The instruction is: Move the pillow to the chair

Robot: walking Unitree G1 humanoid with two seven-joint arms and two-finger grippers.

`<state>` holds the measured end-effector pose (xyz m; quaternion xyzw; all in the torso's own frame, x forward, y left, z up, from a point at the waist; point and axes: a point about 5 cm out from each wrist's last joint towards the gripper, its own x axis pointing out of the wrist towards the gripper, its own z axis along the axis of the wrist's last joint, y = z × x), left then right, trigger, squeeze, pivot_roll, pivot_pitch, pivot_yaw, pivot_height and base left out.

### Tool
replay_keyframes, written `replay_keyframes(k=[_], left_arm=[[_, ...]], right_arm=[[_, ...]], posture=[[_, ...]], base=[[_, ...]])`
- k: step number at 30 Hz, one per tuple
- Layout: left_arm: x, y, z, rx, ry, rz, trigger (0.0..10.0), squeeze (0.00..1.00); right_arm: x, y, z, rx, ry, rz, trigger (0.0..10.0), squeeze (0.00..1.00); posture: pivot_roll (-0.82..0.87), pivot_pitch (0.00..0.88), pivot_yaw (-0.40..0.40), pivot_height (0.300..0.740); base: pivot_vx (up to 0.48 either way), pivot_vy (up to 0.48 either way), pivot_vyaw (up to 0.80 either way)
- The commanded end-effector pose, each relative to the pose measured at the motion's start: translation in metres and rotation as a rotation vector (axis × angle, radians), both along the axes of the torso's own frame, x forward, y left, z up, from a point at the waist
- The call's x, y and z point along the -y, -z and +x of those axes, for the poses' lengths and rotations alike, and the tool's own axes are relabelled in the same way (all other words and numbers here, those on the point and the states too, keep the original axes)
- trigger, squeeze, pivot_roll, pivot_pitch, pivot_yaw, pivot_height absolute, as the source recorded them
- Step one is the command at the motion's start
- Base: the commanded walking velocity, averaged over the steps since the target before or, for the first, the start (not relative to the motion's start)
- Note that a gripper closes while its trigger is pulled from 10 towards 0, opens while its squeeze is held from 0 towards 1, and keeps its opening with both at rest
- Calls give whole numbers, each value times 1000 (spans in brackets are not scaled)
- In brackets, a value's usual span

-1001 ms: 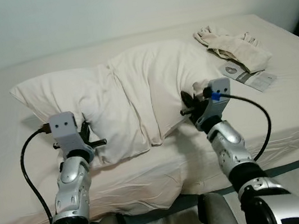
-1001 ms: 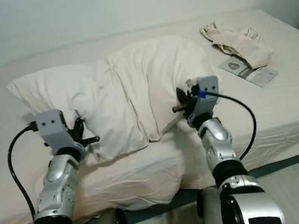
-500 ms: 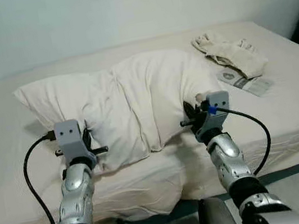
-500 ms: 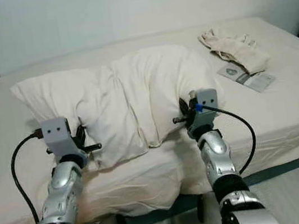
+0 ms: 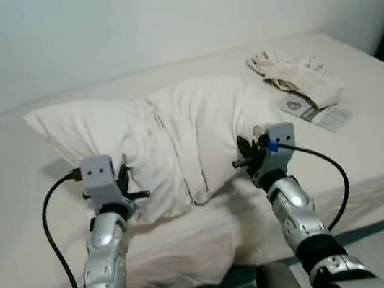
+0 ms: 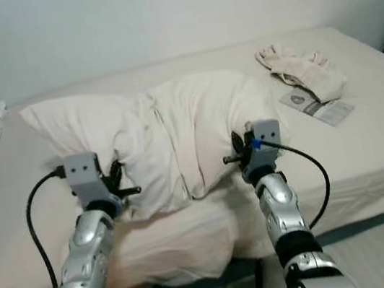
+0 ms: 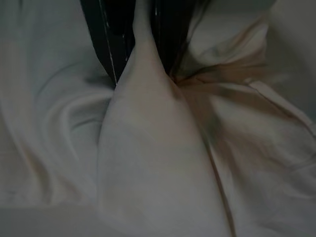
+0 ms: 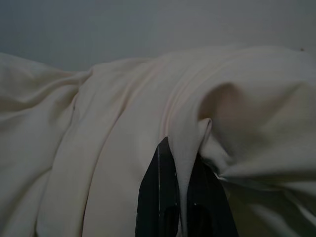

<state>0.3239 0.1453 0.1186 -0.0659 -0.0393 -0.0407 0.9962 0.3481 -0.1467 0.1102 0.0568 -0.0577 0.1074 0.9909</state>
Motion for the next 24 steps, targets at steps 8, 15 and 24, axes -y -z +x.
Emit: replay_keyframes(k=[8,15,24], left_arm=[[5,2,-4,20,40,-7,10000,0],[1,9,-7,6,28,31,10000,0],[-1,14,-7,-16,-21,59,10000,0]], right_arm=[[-22,1,0,-9,-81,-84,10000,0],[-17,2,1,-31,-81,-77,10000,0],[-19,3,2,-44,-69,-78,10000,0]], posture=[[-17,22,-7,640],[-14,1,-22,640],[-12,0,-32,665]], base=[[0,0,0],[0,0,0],[0,0,0]])
